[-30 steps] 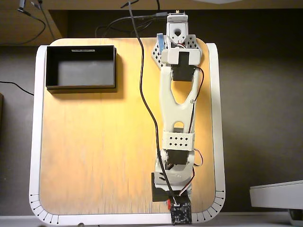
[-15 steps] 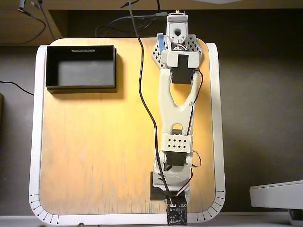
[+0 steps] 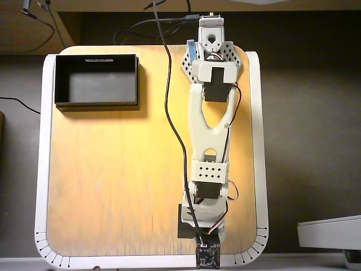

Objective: Grasp a lego block and put it in the bin.

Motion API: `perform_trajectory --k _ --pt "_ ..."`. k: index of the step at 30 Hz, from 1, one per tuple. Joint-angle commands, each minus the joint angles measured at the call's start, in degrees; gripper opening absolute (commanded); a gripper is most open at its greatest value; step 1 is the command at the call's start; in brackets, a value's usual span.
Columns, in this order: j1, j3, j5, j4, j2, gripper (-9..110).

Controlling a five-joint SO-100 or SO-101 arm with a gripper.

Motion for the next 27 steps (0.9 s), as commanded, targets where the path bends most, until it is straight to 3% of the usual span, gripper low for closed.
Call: perform_trajectory --k 1,27 --pt "0.88 -8.09 -0.09 0.00 0.97 22" --pt "0.88 -8.26 1.05 -2.81 0.26 22"
